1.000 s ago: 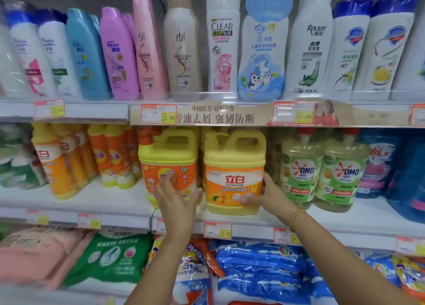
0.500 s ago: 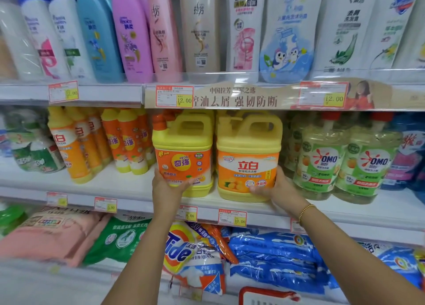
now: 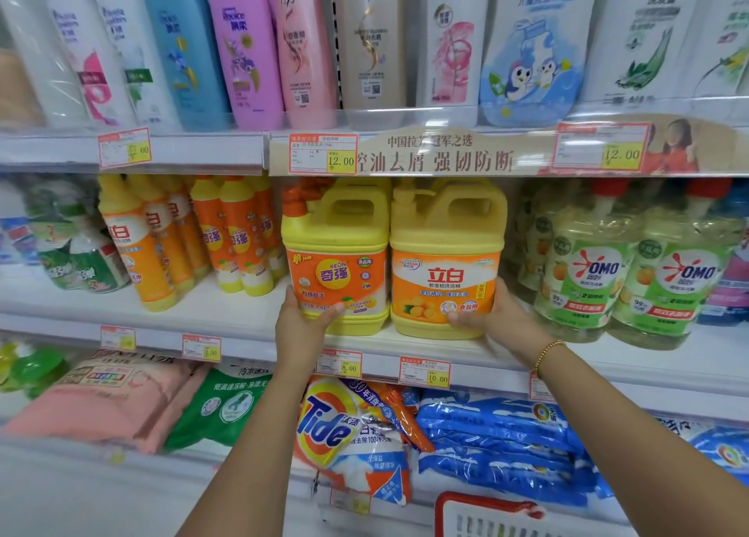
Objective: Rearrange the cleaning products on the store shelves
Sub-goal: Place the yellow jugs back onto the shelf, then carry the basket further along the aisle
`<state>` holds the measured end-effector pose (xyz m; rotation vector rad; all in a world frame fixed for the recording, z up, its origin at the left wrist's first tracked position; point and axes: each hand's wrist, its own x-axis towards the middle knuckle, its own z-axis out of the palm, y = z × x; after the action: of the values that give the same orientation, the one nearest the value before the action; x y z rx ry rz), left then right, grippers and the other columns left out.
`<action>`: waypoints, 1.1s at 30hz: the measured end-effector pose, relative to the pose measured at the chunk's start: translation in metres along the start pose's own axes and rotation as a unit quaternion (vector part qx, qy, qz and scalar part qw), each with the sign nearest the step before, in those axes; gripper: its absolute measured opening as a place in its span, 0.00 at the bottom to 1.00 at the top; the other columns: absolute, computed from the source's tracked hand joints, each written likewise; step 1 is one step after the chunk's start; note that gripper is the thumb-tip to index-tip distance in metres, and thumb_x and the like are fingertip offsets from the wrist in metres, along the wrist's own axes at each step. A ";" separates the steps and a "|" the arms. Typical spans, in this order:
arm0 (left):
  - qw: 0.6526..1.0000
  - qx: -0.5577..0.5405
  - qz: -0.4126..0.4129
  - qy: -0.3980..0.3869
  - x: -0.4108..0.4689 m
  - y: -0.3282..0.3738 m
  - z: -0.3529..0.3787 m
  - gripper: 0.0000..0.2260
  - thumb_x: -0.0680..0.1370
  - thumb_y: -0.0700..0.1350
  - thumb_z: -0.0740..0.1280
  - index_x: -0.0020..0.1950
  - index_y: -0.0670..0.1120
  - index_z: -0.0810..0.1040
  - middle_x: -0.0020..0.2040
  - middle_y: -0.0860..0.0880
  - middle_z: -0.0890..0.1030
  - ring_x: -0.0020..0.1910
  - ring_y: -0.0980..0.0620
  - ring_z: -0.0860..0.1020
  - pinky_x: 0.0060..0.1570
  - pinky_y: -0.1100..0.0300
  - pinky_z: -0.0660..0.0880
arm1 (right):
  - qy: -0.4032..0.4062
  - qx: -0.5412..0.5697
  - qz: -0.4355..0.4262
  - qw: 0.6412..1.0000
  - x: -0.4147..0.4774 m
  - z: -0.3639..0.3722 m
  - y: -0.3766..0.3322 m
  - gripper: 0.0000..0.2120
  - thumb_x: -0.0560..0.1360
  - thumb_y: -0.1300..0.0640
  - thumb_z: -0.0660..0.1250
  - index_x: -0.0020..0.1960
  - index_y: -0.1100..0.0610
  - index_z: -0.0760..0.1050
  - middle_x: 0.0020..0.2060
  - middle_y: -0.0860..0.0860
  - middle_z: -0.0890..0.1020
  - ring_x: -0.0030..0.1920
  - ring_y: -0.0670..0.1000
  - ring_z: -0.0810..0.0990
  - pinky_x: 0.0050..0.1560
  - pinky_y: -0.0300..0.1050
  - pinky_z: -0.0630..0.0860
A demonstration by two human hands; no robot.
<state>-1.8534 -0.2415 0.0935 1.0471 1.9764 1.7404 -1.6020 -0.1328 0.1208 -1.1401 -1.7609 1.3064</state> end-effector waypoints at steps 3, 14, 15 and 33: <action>1.000 0.024 -0.005 0.008 -0.002 0.001 0.000 0.27 0.72 0.47 0.75 0.68 0.45 0.69 0.58 0.48 0.79 0.54 0.49 0.76 0.54 0.55 0.72 | -0.002 0.001 0.003 1.000 -0.002 0.000 -0.001 0.44 0.65 0.59 0.78 0.73 0.55 0.56 0.59 0.49 0.75 0.56 0.49 0.75 0.54 0.42 0.72; 0.985 0.141 0.071 0.069 -0.065 0.060 0.028 0.18 0.77 0.44 0.68 0.64 0.38 0.72 0.59 0.40 0.78 0.58 0.41 0.76 0.52 0.54 0.71 | -0.022 -0.120 0.021 0.992 -0.050 -0.032 -0.024 0.20 0.73 0.56 0.71 0.64 0.58 0.75 0.57 0.51 0.79 0.58 0.52 0.77 0.61 0.48 0.74; 0.983 0.126 0.122 0.060 -0.078 0.070 0.035 0.15 0.78 0.45 0.67 0.62 0.39 0.74 0.56 0.42 0.79 0.56 0.42 0.77 0.52 0.53 0.72 | -0.016 -0.124 0.014 0.992 -0.065 -0.042 -0.026 0.17 0.74 0.56 0.70 0.62 0.60 0.77 0.56 0.53 0.80 0.55 0.52 0.78 0.60 0.48 0.75; 0.729 0.496 -0.165 -0.442 -0.271 -0.030 0.098 0.22 0.76 0.48 0.71 0.65 0.38 0.72 0.64 0.41 0.76 0.61 0.44 0.76 0.36 0.63 0.70 | -0.032 -0.303 0.437 0.847 -0.310 -0.237 0.198 0.38 0.72 0.55 0.73 0.73 0.66 0.56 0.66 0.64 0.70 0.54 0.61 0.75 0.55 0.56 0.77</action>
<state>-1.6132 -0.3573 -0.0187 1.2959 2.0755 -0.2258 -1.2177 -0.3006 -0.0040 -2.4939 -1.8084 1.2588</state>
